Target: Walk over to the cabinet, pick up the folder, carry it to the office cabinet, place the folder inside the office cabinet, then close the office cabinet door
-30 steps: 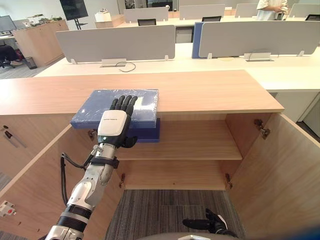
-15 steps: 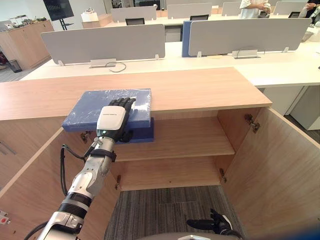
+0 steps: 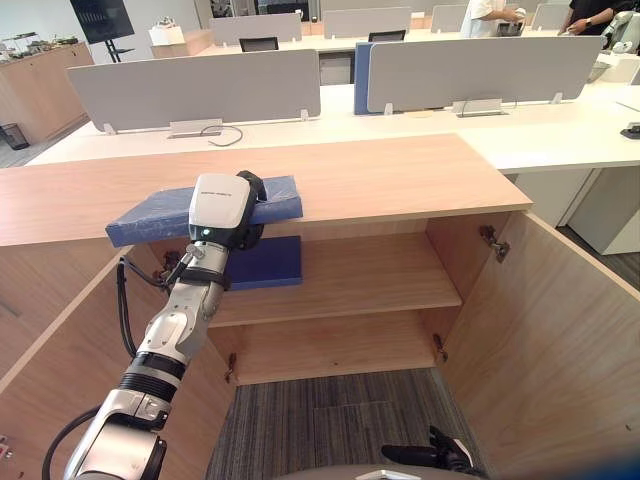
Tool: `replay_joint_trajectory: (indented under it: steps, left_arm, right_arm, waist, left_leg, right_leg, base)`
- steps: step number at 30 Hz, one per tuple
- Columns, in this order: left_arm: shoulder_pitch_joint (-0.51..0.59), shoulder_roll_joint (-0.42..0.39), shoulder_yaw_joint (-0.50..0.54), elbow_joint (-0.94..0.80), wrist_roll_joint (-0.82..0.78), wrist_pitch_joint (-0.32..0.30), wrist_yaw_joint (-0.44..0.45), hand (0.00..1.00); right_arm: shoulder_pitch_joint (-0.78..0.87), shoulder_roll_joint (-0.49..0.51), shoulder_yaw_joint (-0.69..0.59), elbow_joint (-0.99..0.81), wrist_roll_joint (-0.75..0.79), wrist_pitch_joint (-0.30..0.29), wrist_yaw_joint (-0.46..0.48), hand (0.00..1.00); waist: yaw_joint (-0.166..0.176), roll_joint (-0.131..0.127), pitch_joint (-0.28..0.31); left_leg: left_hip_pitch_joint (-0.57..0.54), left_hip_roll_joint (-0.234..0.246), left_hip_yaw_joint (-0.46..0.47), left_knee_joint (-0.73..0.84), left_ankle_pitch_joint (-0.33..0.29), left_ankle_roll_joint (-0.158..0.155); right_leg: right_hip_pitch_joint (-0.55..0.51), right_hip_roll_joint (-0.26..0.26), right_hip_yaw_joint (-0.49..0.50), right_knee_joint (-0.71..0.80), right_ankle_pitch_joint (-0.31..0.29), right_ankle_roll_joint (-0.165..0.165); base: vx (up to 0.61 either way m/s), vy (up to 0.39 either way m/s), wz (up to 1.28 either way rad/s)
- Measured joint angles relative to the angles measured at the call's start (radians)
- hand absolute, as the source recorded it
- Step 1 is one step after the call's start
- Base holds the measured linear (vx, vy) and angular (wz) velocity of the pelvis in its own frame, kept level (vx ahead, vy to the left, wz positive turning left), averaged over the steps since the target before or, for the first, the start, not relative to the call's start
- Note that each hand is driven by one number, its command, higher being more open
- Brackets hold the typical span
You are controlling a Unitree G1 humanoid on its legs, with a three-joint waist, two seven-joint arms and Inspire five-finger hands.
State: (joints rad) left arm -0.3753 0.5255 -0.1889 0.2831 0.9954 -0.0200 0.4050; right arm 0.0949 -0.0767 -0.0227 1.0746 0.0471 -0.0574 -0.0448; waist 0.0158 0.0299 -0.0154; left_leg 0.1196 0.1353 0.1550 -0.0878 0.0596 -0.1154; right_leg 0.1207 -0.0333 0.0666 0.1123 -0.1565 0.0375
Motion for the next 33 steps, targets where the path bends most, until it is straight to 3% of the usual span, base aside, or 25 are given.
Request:
replay_joint_trajectory:
  steps: [3,6,9,10,11,13,16,21,26,30,33]
  left_arm:
    - [0.013,-0.046,0.024,-0.049,-0.005,0.019,-0.011,0.00]
    - [0.112,-0.194,0.133,-0.269,-0.149,0.026,0.001,0.00]
    - [0.192,-0.275,0.193,-0.490,-0.510,-0.050,0.016,0.00]
    - [0.220,-0.299,0.211,-0.554,-0.725,-0.106,-0.002,0.00]
    - [0.237,-0.317,0.213,-0.579,-0.797,-0.123,-0.006,0.00]
    - [0.344,-0.395,0.209,-0.651,-1.193,-0.203,-0.088,0.00]
    - [0.514,-0.470,0.198,-0.702,-1.510,-0.220,-0.188,0.00]
    - [0.670,-0.536,0.209,-0.715,-1.686,-0.220,-0.211,0.00]
    - [0.754,-0.571,0.213,-0.784,-1.782,-0.231,-0.281,0.00]
    - [0.759,-0.571,0.207,-0.805,-1.822,-0.232,-0.346,0.00]
    - [0.758,-0.563,0.207,-0.805,-1.831,-0.231,-0.369,0.00]
  right_arm:
    - [-0.001,0.001,0.000,0.000,-0.001,0.000,0.000,1.00]
    - [0.000,0.017,-0.072,0.007,-0.004,0.004,-0.006,1.00]
    - [0.000,0.030,-0.115,0.011,-0.002,0.018,-0.026,1.00]
    - [0.002,0.029,-0.115,0.008,0.000,0.019,-0.026,1.00]
    - [0.004,0.029,-0.114,0.006,0.000,0.021,-0.026,1.00]
    - [0.018,0.029,-0.106,-0.021,0.063,0.021,-0.026,1.00]
    - [0.059,0.040,-0.080,-0.105,0.188,0.010,-0.032,1.00]
    - [0.209,0.080,0.002,-0.409,0.400,-0.024,-0.030,1.00]
    - [0.318,0.103,0.090,-0.898,0.507,-0.044,-0.008,1.00]
    - [0.271,0.093,0.081,-1.267,0.544,-0.126,0.035,1.00]
    - [0.166,0.070,0.044,-1.387,0.544,-0.169,0.044,1.00]
  waist:
    - [0.001,-0.004,0.008]
    - [0.004,-0.007,0.014]
    - [0.009,-0.010,0.016]
    - [0.009,-0.010,0.016]
    - [0.010,-0.010,0.016]
    - [0.016,-0.010,0.016]
    - [0.025,-0.023,0.026]
    - [0.025,-0.031,0.030]
    - [0.026,-0.029,0.028]
    - [0.031,-0.033,0.017]
    - [0.029,-0.038,0.002]
  left_leg:
    - [-0.003,-0.001,-0.004,-0.001,0.000,0.000]
    - [-0.024,-0.002,-0.007,0.001,0.000,0.000]
    - [-0.017,0.000,-0.012,0.001,0.001,0.001]
    - [-0.011,0.000,-0.014,0.002,0.001,0.001]
    - [-0.008,0.001,-0.014,0.002,0.001,0.001]
    - [0.000,0.004,-0.012,0.002,-0.002,-0.002]
    - [-0.003,0.011,-0.004,0.024,-0.021,-0.003]
    - [-0.004,0.020,-0.002,0.031,-0.026,0.000]
    - [-0.029,0.021,-0.011,0.065,-0.036,-0.008]
    - [-0.043,0.016,-0.027,0.086,-0.046,-0.007]
    - [-0.057,0.013,-0.030,0.094,-0.048,-0.005]
  right_leg:
    - [0.000,-0.001,-0.003,-0.002,0.000,0.000]
    - [-0.016,-0.002,-0.001,-0.001,0.000,0.000]
    - [-0.008,0.000,0.000,0.004,0.000,0.000]
    - [-0.001,0.001,0.001,0.005,0.000,0.000]
    - [0.002,0.001,0.001,0.006,0.000,0.000]
    - [0.006,0.003,0.004,0.010,-0.001,-0.001]
    - [0.006,0.008,0.015,0.009,-0.005,-0.003]
    - [0.004,0.016,0.017,0.010,-0.009,-0.003]
    - [-0.001,0.014,0.006,0.013,-0.010,0.000]
    - [-0.003,0.006,-0.002,0.021,-0.018,0.006]
    - [-0.015,0.007,-0.002,0.027,-0.019,0.008]
  base:
    - [-0.02,0.000,0.04]
    - [0.01,0.001,0.03]
    - [0.03,-0.004,0.02]
    - [0.00,0.000,0.00]
    - [0.00,0.000,0.00]
    - [-0.01,-0.002,-0.02]
    - [-0.06,-0.008,-0.12]
    - [-0.08,-0.020,-0.04]
    - [-0.03,-0.012,0.06]
    - [0.00,0.002,0.08]
    - [0.00,-0.004,0.02]
